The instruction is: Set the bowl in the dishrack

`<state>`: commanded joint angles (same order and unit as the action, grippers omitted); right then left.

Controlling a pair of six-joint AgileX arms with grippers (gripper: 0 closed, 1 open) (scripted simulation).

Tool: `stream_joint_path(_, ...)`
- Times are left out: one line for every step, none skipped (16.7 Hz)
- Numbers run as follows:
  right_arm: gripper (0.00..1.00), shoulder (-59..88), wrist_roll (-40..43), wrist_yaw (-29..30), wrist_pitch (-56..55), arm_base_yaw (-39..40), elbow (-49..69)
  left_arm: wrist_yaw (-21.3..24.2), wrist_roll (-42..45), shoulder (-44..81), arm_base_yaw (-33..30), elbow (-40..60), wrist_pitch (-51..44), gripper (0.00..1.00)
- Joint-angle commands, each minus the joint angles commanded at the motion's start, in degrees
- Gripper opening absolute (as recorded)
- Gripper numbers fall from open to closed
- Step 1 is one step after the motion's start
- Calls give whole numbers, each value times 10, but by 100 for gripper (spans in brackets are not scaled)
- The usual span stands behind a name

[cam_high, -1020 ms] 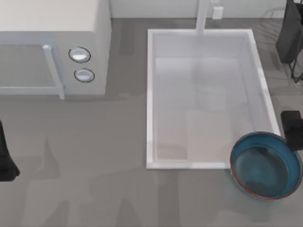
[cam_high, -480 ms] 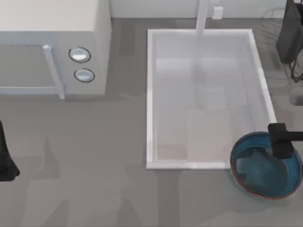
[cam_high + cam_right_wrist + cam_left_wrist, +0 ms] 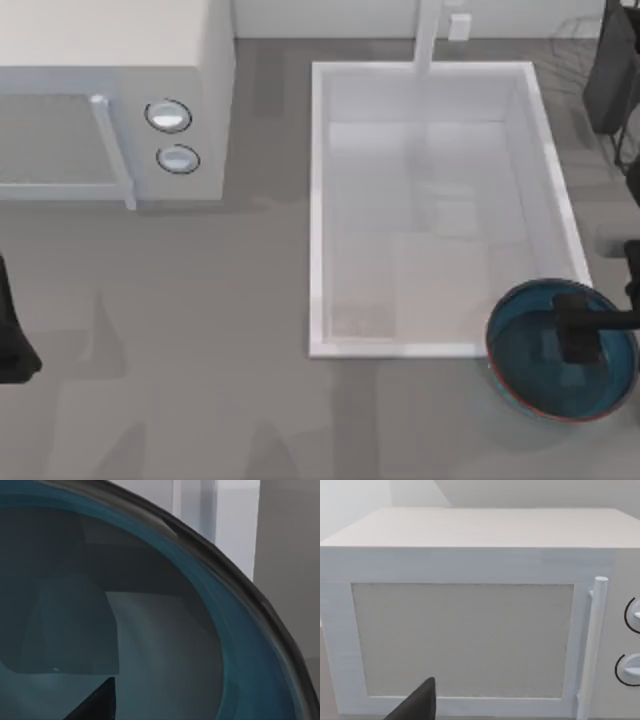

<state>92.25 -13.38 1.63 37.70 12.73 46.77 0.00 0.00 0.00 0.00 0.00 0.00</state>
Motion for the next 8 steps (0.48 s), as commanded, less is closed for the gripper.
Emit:
stream_joint_path(100, 0, 0, 0, 0, 0, 0, 0, 0, 0, 0, 0, 0, 100)
stream_joint_path(92, 0, 0, 0, 0, 0, 0, 0, 0, 0, 0, 0, 0, 100)
stream_joint_path(85, 0, 0, 0, 0, 0, 0, 0, 0, 0, 0, 0, 0, 100)
stream_joint_path(77, 0, 0, 0, 0, 0, 0, 0, 0, 0, 0, 0, 0, 100)
stream_joint_path(70, 0, 0, 0, 0, 0, 0, 0, 0, 0, 0, 0, 0, 100)
stream_joint_path(62, 0, 0, 0, 0, 0, 0, 0, 0, 0, 0, 0, 0, 100)
stream_joint_path(55, 0, 0, 0, 0, 0, 0, 0, 0, 0, 0, 0, 0, 100)
stream_joint_path(47, 0, 0, 0, 0, 0, 0, 0, 0, 0, 0, 0, 0, 100)
